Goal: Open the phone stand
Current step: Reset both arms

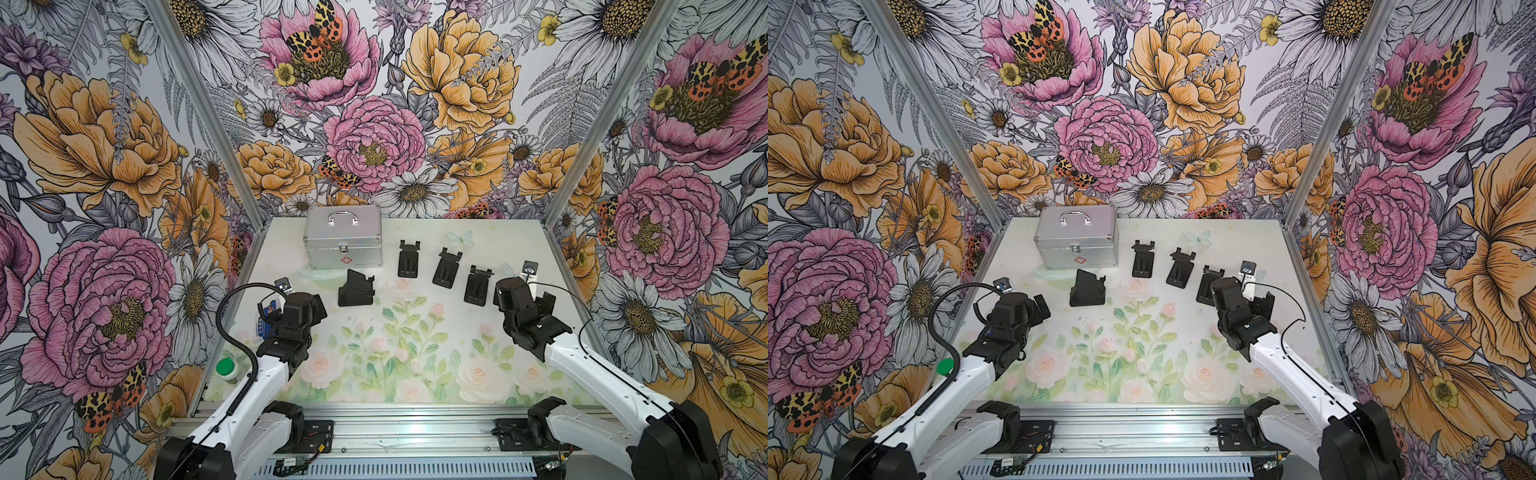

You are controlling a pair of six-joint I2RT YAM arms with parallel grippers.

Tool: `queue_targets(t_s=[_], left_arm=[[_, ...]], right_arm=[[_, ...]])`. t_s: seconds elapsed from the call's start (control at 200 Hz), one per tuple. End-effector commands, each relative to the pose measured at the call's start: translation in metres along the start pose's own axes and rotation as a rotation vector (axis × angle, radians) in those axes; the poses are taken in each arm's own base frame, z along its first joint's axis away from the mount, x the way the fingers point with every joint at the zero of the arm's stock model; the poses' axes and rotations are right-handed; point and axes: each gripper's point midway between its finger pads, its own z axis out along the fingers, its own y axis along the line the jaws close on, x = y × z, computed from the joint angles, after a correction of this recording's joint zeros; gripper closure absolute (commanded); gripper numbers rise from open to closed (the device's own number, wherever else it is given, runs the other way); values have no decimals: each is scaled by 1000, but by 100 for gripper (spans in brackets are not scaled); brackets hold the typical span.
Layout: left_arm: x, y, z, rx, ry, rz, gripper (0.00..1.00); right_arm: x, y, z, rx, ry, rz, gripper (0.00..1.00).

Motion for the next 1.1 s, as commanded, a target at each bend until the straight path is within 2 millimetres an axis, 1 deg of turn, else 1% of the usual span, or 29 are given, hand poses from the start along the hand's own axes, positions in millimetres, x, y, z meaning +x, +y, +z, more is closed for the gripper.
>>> queue_targets(t_s=[0.0, 0.075, 0.13, 0.165, 0.22, 0.285, 0.305, 0.325, 0.365, 0.39, 0.425, 0.455, 0.47, 0.51, 0.545, 0.575, 0.585, 0.615, 0.63, 0.976, 1.096], left_arm=[[-56, -8, -1, -6, -238, -22, 1], [-63, -14, 5, 13, -277, 38, 1], [-57, -13, 14, 23, -271, 88, 1], [-52, -11, 20, 27, -266, 88, 1], [-46, -9, 28, 57, -275, 84, 1], [-39, -5, 34, 42, -298, 94, 1], [-38, -4, 37, 43, -305, 86, 1], [-40, -4, 38, 49, -321, 77, 1], [-42, -9, 41, 92, -328, 64, 1], [-44, -12, 44, 124, -346, 59, 1], [-48, -12, 49, 109, -349, 72, 1], [-45, -13, 56, 116, -328, 84, 1], [-48, -13, 58, 126, -340, 72, 1], [-43, -10, 71, 136, -326, 49, 1], [-36, -16, 80, 160, -303, 65, 1], [-36, -21, 88, 166, -298, 78, 1], [-35, -26, 89, 191, -295, 89, 1], [-32, -27, 89, 194, -273, 101, 1], [-31, -27, 90, 192, -253, 102, 1], [-30, -32, 88, 192, -261, 122, 1], [-31, -31, 88, 189, -261, 120, 1]], right_arm=[[-20, -6, 11, -30, -193, 60, 1], [-10, -12, 24, -54, -229, 117, 1], [-5, -14, 32, -70, -246, 145, 1], [-1, -15, 38, -73, -253, 153, 1], [-6, -13, 44, -90, -266, 152, 1], [-13, -12, 53, -103, -289, 155, 1], [-14, -9, 56, -112, -291, 150, 1], [-18, -7, 58, -121, -298, 146, 1], [-20, -4, 64, -137, -297, 137, 1], [-20, 0, 68, -158, -294, 130, 1], [-15, 4, 76, -174, -287, 123, 1], [-14, 9, 79, -192, -295, 124, 1], [-13, 11, 80, -202, -300, 119, 1], [-10, 22, 83, -243, -291, 92, 1], [-4, 29, 89, -259, -281, 66, 1], [-9, 27, 90, -249, -294, 81, 1], [-9, 26, 91, -245, -277, 89, 1], [-5, 22, 99, -240, -229, 103, 1], [-6, 21, 100, -243, -236, 106, 1], [-6, 23, 97, -248, -240, 100, 1], [-7, 23, 97, -249, -241, 101, 1]])
